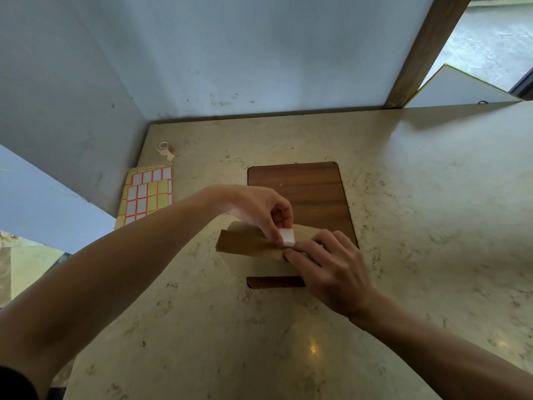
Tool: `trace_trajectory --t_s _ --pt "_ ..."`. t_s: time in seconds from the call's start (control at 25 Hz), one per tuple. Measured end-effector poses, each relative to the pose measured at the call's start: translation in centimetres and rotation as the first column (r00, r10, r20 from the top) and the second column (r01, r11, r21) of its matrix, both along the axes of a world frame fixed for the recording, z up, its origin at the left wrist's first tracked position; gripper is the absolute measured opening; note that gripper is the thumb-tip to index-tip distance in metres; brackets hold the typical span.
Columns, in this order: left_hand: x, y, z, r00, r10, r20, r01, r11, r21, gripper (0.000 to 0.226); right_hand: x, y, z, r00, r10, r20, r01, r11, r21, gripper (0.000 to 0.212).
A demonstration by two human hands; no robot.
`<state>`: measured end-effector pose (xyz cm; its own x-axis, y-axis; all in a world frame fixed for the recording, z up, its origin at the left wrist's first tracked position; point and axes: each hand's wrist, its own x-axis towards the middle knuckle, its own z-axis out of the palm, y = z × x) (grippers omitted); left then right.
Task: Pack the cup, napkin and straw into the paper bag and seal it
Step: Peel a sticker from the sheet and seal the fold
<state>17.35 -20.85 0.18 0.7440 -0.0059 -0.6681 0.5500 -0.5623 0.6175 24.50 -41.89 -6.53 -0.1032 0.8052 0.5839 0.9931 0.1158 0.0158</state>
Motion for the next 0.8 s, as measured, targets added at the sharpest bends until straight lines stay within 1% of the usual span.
trace_trajectory --t_s 0.2,0.4,0.52,0.68,0.8 --pt "0.4 0.2 0.1 1.000 -0.028 -0.012 0.028 0.999 -0.021 0.033 -0.2 0.0 0.3 0.997 -0.041 -0.061 0.042 0.999 0.008 0.016" --pt "0.4 0.4 0.1 0.999 -0.035 -0.030 0.033 0.998 -0.060 0.030 -0.3 0.2 0.8 0.998 -0.054 -0.019 0.053 0.998 -0.044 0.018" --pt "0.2 0.5 0.0 1.000 -0.021 -0.020 0.020 0.998 -0.058 0.026 -0.5 0.3 1.0 0.998 -0.041 -0.038 0.038 0.997 -0.073 0.019" --pt "0.2 0.3 -0.3 1.000 -0.024 -0.001 0.024 1.000 0.004 0.018 -0.5 0.1 0.9 0.999 -0.033 -0.027 0.031 0.998 -0.046 0.019" --pt "0.2 0.0 -0.4 0.999 -0.030 0.010 0.030 0.999 0.029 0.014 -0.6 -0.2 0.7 1.000 -0.018 -0.001 0.018 1.000 -0.009 0.013"
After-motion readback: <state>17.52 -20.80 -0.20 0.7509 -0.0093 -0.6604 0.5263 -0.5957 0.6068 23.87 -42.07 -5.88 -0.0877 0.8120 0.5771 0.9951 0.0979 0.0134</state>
